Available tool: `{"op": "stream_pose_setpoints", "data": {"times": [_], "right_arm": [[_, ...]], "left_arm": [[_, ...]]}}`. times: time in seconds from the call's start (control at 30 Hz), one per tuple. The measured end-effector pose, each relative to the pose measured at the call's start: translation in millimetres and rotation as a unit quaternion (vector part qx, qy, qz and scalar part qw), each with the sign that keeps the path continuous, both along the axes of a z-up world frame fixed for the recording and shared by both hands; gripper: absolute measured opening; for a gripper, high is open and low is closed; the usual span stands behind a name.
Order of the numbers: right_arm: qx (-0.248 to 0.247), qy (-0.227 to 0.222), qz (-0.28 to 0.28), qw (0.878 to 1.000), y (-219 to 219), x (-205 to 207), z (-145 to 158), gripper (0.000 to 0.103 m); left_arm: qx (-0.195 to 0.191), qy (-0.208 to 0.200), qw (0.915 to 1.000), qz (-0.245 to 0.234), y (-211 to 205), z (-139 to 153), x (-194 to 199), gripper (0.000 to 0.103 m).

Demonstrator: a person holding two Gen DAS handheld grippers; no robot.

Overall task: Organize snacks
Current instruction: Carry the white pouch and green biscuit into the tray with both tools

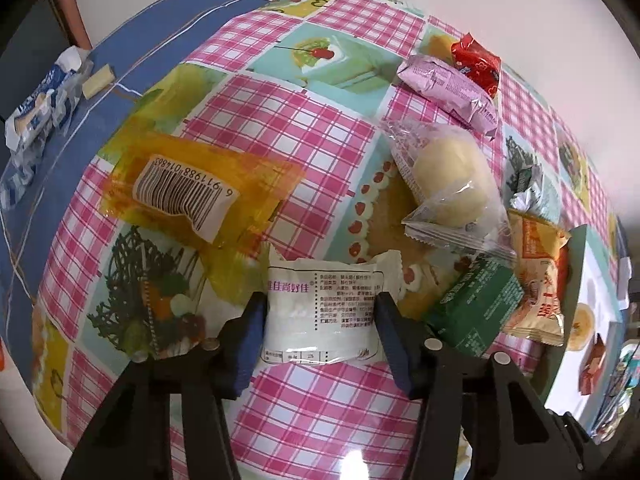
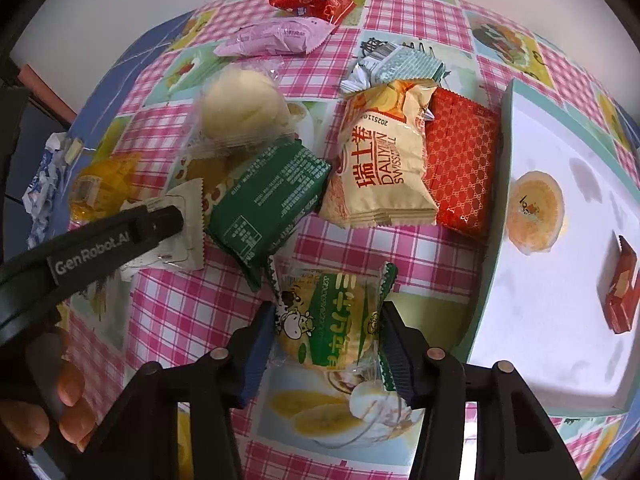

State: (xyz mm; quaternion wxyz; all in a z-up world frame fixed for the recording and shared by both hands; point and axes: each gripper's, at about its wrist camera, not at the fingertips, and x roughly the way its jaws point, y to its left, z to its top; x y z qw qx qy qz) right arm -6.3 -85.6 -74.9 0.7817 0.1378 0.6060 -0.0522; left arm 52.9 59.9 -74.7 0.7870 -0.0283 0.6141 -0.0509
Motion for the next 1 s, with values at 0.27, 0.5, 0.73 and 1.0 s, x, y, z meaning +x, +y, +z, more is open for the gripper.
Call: {"op": "stream_pose_setpoints", "data": {"times": [0.27, 0.5, 0.73, 1.0], "right_arm": [[0.010, -0.015, -0.008, 1.000, -10, -4, 12, 0.055], [0.018, -0.040, -0.025, 0.999, -24, -13, 34, 0.055], [0.020, -0.052, -0.094, 0.994, -66, -31, 49, 0.055], [-0.018, -0.040, -0.211, 0.976, -140, -65, 54, 0.055]], "left_arm": [[-0.010, -0.011, 0.9999, 0.000, 5, 17, -4, 0.054], [-0.021, -0.046, 0.9987, -0.001, 7, 49, -14, 0.054], [-0.043, -0.073, 0.9960, -0.028, -16, 74, -28, 0.054], [-0.045, -0.086, 0.9883, -0.118, -92, 82, -47, 0.054]]}}
